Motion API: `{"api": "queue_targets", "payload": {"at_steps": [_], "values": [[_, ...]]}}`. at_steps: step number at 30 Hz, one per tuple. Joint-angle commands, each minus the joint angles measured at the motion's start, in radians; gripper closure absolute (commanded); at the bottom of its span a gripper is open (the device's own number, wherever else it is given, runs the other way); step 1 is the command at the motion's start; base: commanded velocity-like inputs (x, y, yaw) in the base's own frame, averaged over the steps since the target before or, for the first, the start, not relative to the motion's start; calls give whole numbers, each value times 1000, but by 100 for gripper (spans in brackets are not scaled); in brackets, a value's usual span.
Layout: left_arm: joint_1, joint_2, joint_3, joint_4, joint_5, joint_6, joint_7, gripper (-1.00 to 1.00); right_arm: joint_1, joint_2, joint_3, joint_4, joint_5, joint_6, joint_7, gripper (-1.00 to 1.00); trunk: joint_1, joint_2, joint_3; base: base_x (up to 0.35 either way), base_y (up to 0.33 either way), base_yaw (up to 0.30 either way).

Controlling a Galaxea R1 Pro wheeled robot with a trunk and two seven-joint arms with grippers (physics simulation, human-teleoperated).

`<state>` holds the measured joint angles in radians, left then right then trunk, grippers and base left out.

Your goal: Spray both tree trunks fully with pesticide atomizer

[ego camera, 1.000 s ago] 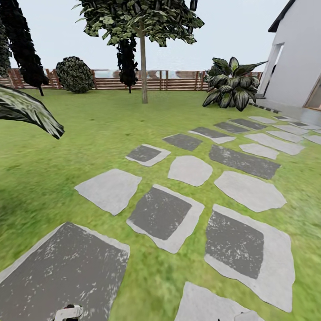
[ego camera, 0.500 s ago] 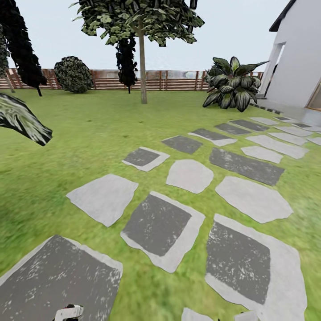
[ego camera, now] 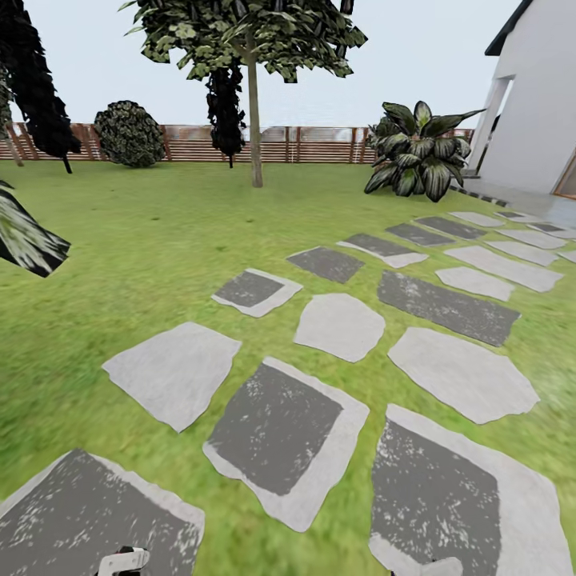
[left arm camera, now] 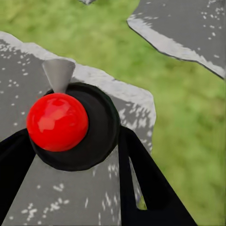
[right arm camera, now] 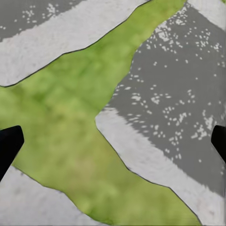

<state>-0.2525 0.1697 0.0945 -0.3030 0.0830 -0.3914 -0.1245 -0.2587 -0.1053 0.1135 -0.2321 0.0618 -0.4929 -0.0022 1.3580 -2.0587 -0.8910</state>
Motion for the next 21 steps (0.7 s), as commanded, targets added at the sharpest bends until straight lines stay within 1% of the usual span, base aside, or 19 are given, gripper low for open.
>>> {"api": "queue_targets", "payload": {"at_steps": [1, 8, 14, 21], "values": [[-1, 0, 5, 1, 9, -1, -11, 100, -1, 0, 0, 1, 6, -3, 0, -100, 0, 0, -1, 338, -80, 0], [-1, 0, 5, 1, 8, -1, -11, 100, -1, -1, 0, 0, 6, -3, -1, -100, 0, 0, -1, 338, -80, 10], [-1, 1, 5, 1, 9, -1, -11, 100, -1, 0, 0, 0, 4, -3, -1, -100, 0, 0, -1, 338, -80, 154], [-1, 1, 5, 0, 9, -3, -11, 100, -1, -1, 0, 0, 4, -3, -1, -100, 0, 0, -1, 338, -80, 24]]}}
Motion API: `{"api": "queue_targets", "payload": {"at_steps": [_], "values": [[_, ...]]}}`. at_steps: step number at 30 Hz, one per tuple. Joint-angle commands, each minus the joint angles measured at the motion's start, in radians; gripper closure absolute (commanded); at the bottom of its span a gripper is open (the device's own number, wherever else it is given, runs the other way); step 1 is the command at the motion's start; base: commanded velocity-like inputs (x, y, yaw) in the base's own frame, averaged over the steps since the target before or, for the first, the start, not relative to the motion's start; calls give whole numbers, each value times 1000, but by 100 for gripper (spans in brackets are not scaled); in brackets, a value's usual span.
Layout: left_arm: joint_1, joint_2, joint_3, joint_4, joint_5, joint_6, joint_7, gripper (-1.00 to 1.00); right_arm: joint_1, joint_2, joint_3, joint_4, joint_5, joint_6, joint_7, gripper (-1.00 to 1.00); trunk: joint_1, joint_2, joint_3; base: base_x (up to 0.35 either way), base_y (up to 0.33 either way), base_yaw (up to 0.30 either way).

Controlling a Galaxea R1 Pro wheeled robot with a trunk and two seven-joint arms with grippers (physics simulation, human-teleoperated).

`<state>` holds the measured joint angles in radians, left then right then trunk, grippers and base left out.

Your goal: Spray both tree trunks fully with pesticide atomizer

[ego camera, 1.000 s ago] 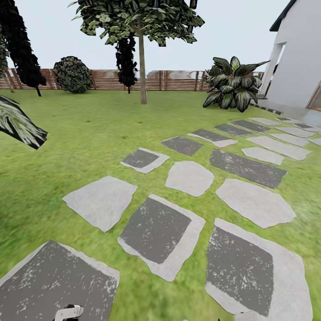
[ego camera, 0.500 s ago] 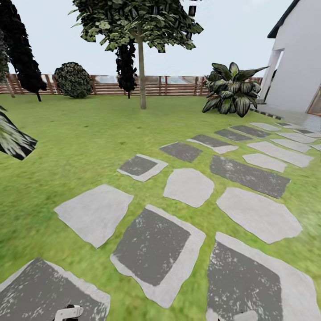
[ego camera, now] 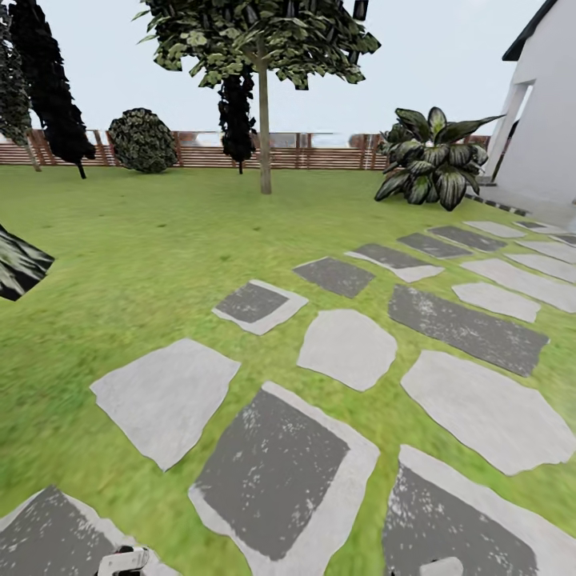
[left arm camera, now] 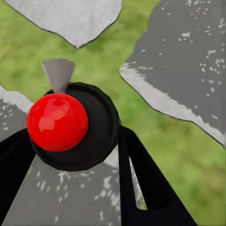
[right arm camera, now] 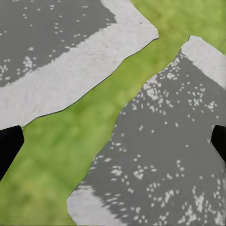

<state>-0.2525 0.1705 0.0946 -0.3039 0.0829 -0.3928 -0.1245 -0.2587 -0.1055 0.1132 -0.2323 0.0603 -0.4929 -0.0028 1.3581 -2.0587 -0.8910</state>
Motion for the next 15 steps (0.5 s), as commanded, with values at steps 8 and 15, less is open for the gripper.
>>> {"api": "queue_targets", "payload": {"at_steps": [8, 15], "values": [[-1, 0, 5, 0, 9, -1, -11, 100, -1, 0, 0, 1, 6, -3, 0, -100, 0, 0, -1, 338, -80, 1], [-1, 0, 5, 0, 9, -1, -11, 100, -1, 1, 1, 1, 6, -3, 0, -100, 0, 0, -1, 338, -80, 139]]}}
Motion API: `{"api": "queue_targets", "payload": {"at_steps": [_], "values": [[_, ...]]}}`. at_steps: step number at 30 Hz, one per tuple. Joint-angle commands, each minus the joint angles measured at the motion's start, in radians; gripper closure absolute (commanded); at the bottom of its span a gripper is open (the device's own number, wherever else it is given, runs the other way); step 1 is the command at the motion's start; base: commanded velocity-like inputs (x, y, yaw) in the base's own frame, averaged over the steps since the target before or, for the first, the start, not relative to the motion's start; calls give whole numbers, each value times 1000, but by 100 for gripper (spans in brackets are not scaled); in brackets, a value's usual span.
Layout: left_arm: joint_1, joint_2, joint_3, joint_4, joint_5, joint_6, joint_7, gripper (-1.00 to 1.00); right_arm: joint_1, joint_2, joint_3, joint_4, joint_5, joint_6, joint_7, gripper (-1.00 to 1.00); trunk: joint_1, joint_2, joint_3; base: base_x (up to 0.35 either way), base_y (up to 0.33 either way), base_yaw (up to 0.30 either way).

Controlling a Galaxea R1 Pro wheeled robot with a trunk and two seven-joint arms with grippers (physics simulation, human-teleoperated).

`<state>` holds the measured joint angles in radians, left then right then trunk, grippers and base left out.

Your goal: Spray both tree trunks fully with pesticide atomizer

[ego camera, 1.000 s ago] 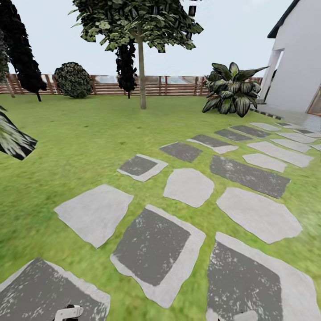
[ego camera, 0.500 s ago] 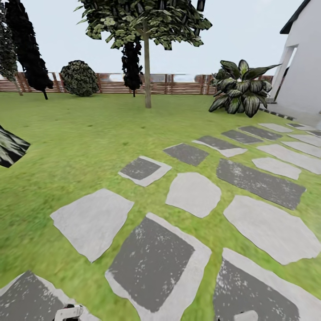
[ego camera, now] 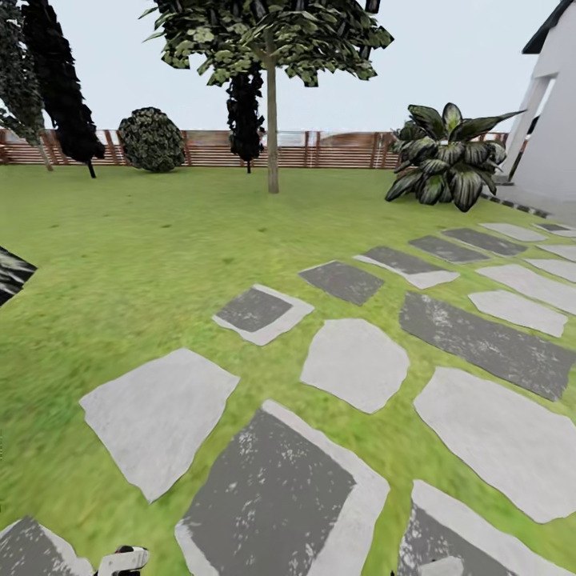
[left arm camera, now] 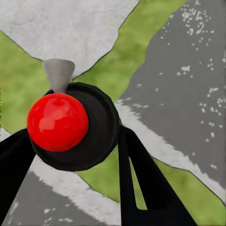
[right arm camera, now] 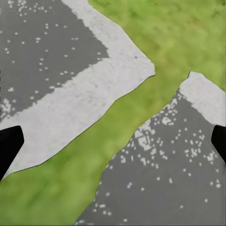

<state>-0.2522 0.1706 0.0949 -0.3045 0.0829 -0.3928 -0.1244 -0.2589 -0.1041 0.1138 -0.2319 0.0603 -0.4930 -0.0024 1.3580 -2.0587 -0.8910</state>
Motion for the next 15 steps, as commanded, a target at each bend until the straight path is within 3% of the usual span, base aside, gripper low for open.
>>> {"api": "queue_targets", "payload": {"at_steps": [1, 5, 15], "values": [[-1, 0, 5, 1, 9, -1, -11, 100, 0, 0, 0, 0, 6, -2, 0, -100, 0, 0, -1, 338, -80, 225], [-1, 0, 5, 1, 8, -1, -11, 100, 0, -1, 0, 0, 6, -2, -1, -100, 0, 0, -1, 338, -80, 120], [-1, 0, 5, 1, 9, -2, -11, 100, 0, -2, 0, 0, 7, -2, -1, -100, 0, 0, -1, 338, -80, 9]]}}
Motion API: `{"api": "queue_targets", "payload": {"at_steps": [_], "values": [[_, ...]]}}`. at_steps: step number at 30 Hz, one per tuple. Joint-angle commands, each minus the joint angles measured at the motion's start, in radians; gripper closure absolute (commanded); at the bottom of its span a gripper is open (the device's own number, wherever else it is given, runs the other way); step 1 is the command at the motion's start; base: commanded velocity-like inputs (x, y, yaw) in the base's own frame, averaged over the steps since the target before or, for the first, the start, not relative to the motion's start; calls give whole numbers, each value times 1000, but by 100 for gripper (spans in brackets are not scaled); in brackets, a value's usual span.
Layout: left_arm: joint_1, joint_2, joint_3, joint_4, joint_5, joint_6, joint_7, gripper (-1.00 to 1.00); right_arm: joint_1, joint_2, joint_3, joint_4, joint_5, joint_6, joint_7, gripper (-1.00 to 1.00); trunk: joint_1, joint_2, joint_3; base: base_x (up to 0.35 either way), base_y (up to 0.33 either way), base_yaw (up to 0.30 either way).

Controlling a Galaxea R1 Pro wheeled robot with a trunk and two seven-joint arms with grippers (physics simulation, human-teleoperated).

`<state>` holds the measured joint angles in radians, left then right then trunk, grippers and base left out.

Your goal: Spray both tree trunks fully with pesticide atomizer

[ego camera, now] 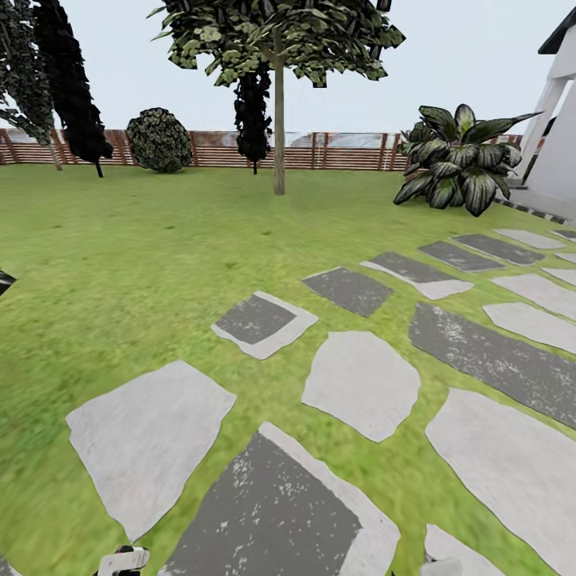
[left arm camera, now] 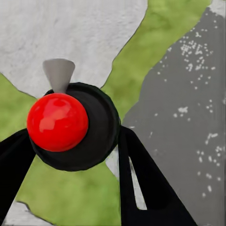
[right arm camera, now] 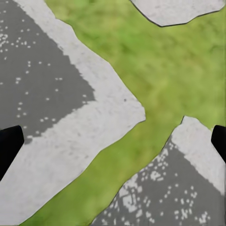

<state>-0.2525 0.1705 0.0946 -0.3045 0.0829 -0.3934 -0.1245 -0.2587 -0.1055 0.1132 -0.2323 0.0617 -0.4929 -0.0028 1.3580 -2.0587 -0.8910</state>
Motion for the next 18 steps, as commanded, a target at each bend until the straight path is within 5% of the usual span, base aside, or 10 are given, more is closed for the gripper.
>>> {"api": "queue_targets", "payload": {"at_steps": [1, 18], "values": [[-1, 0, 5, 1, 9, -1, -11, 100, -1, 0, 0, 1, 6, -3, 0, -100, 0, 0, -1, 338, -80, 0], [-1, 0, 5, 1, 9, -1, -11, 100, -1, 0, 0, 1, 6, -3, 0, -100, 0, 0, -1, 338, -80, 0]]}}
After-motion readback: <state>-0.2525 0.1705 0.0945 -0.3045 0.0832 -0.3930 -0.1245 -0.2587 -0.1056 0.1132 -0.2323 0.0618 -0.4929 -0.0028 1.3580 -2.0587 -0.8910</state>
